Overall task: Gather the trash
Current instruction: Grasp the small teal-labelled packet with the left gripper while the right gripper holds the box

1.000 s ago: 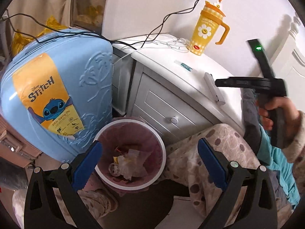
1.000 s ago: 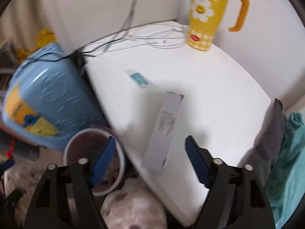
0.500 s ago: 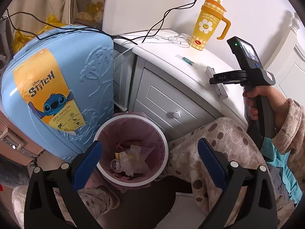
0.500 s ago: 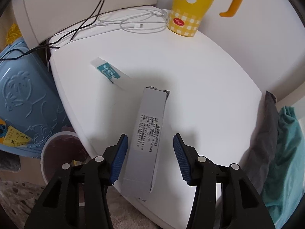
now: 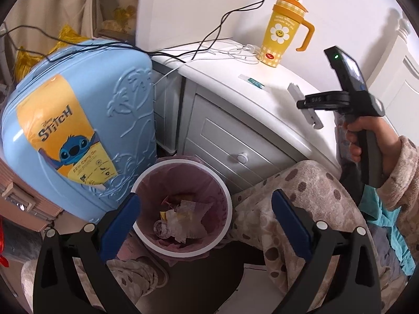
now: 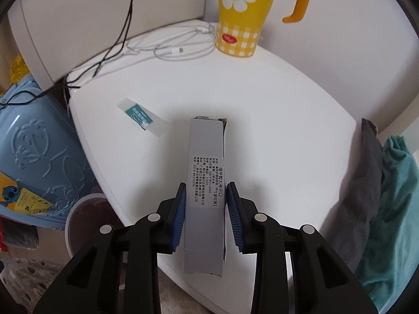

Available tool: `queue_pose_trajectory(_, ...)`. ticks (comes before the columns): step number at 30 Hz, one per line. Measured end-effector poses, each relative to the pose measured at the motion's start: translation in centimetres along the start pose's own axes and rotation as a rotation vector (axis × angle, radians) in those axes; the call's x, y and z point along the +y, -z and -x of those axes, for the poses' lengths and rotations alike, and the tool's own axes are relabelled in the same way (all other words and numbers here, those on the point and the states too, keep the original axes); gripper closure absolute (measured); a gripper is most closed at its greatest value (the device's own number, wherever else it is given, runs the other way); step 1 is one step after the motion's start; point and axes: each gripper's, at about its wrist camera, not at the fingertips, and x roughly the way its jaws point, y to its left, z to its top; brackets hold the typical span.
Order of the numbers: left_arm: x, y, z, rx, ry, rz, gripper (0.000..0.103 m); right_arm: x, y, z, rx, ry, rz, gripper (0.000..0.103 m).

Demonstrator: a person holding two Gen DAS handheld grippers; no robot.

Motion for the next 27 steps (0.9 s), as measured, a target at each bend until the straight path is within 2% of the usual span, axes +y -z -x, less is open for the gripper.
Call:
queue_pose_trajectory(5, -1.7, -1.6, -0.3, 0.007, -0.006, -0.096, 0.005, -2.0, 0.2, 3.5, -0.056, -0.131, 0.014, 0.073)
queue_pose_trajectory(7, -2.4, -2.6, -0.8, 0.017, -0.019, -0.155, 0.005, -2.9, 0.6, 4.5, -0.07, -0.145, 0.026, 0.073)
queue_pose_trajectory(10, -3.7, -4.3, -1.6, 0.026, 0.009, -0.266, 0.005, -4.6, 1.5, 6.2, -0.093, -0.178, 0.04, 0.073)
queue_pose_trajectory(15, -6.4, -8.0, -4.3, 0.036, 0.073, -0.571, 0.005, -7.3, 3.0, 6.8, -0.066, -0.255, 0.007, 0.073)
queue_pose_trajectory(17, -7.3, -9.6, -5.7, 0.062, 0.091, -0.654, 0.005, -7.9, 3.9, 7.2, -0.068, -0.263, 0.014, 0.073)
queue_pose_trajectory(20, -8.2, -12.0, -8.0, 0.108, 0.084, -0.731, 0.005, -9.0, 5.3, 7.7, -0.065, -0.295, -0.016, 0.073)
queue_pose_trajectory(24, -8.9, -15.7, -10.7, 0.109, 0.141, -0.802, 0.005, -9.9, 6.7, 8.4, -0.057, -0.325, -0.068, 0.073)
queue_pose_trajectory(27, -9.6, -18.6, -13.1, 0.117, 0.194, -0.899, 0.005, -10.4, 7.1, 8.5, -0.05, -0.335, -0.103, 0.073)
